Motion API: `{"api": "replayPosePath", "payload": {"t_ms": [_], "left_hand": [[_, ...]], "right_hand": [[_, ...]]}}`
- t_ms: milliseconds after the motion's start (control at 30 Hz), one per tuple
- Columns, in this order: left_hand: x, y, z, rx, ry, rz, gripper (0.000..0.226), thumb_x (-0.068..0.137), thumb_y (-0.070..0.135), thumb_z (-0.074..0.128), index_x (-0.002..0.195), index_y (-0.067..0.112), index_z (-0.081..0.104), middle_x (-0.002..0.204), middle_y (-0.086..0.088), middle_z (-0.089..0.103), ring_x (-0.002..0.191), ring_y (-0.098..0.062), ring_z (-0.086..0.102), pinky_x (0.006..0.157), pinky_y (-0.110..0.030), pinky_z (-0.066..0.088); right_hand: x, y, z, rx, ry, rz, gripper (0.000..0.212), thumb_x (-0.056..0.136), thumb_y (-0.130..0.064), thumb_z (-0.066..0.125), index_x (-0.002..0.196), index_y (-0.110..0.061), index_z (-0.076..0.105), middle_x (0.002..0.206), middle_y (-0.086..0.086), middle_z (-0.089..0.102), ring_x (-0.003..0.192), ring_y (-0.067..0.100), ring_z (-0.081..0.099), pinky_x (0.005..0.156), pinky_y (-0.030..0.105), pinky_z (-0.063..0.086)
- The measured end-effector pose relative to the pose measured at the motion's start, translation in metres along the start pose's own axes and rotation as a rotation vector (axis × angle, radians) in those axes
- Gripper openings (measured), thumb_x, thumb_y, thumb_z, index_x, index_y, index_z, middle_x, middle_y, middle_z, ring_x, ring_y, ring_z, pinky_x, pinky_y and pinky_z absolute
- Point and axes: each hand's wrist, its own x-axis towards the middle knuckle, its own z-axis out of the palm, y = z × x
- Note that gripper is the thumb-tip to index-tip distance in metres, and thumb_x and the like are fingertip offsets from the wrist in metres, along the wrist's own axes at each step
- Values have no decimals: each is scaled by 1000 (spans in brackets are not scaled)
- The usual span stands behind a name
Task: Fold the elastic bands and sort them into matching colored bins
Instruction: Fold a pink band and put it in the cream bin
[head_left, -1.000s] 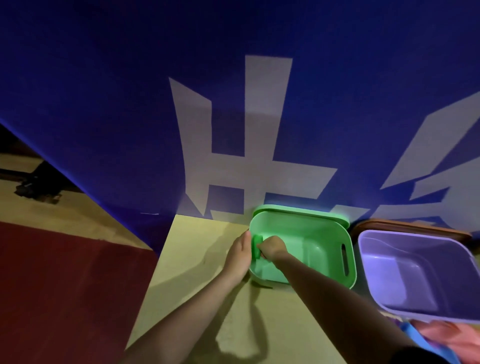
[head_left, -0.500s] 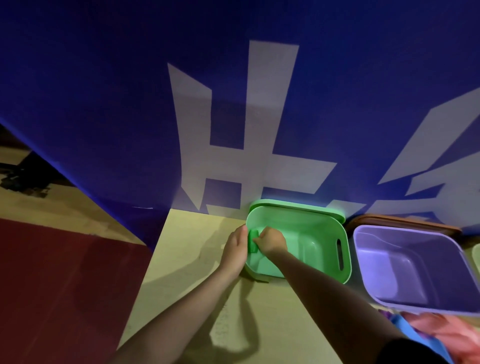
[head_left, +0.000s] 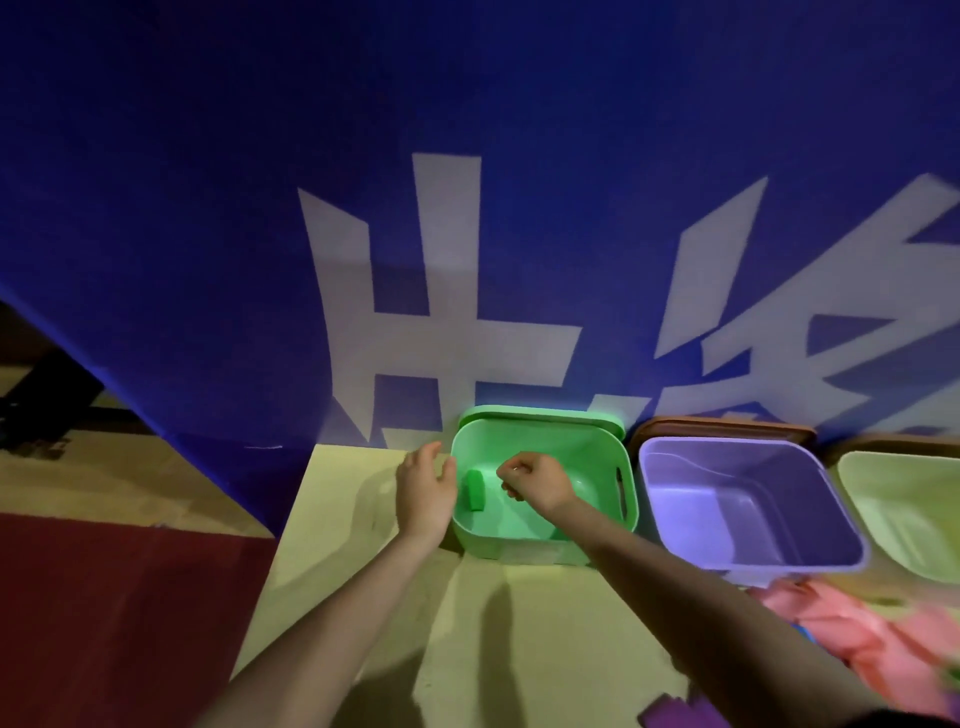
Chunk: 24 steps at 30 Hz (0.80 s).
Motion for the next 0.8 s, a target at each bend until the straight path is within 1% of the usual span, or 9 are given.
{"api": "replayPosePath", "payload": {"t_ms": [100,167,267,333,400,467,567,667,800], "left_hand": [[-23,32,-8,-6,82,156,30,95,20,54,124,15,57,121,-3,56,118,-21,47,96,-34,41],[-43,54,-4,-51,27,276,27,94,16,53,121,16,58,117,1,56,113,-15,49,94,-31,44],[-80,86,14,-165,-130,354,21,94,11,53,112,14,63,106,4,58,94,-8,56,78,-13,42],[-107,102,33,-223,-298,318,18,94,9,54,107,13,65,99,2,61,84,-5,56,71,-8,40],[-136,117,54,-249,-490,245,16,93,8,53,103,16,64,93,1,63,81,-10,57,70,-13,42],[-168,130,72,-283,-620,175,18,94,4,50,103,13,63,85,1,61,74,-9,58,63,-14,42],[-215,147,99,-337,-699,108,21,96,-1,43,103,10,60,80,3,60,56,6,56,53,-9,39],[-250,157,132,-340,-758,64,23,97,-1,41,100,14,58,80,2,60,57,3,55,51,-11,39],[-275,161,182,-233,-752,31,20,95,2,46,98,16,58,78,2,59,51,9,53,50,-10,41]], "right_hand": [[-41,5,-35,234,54,-67,8,91,-8,61,84,-11,64,68,2,64,55,5,57,55,15,48],[-66,18,-59,316,114,-85,7,92,-6,60,86,-8,63,66,4,64,49,0,55,52,15,46],[-100,49,-95,383,232,-101,10,92,-4,59,83,-4,63,56,-3,62,45,0,52,50,16,42],[-122,73,-120,368,295,-109,13,92,-3,59,80,-2,63,48,-7,59,43,-1,49,50,14,41],[-145,98,-144,343,331,-116,13,92,-4,60,79,-5,64,49,-7,60,44,0,49,50,15,42],[-168,126,-169,322,355,-116,14,92,-4,59,80,-7,64,53,-5,60,46,3,51,48,16,42],[-198,172,-210,234,379,-126,13,93,-6,59,82,-5,66,58,0,63,52,11,55,53,23,45],[-217,219,-246,121,372,-105,16,92,-9,61,79,-15,66,57,-4,65,54,11,57,57,27,47],[-236,268,-279,56,347,-21,18,91,-8,61,78,-21,63,58,-5,64,54,8,58,58,27,46]]}}
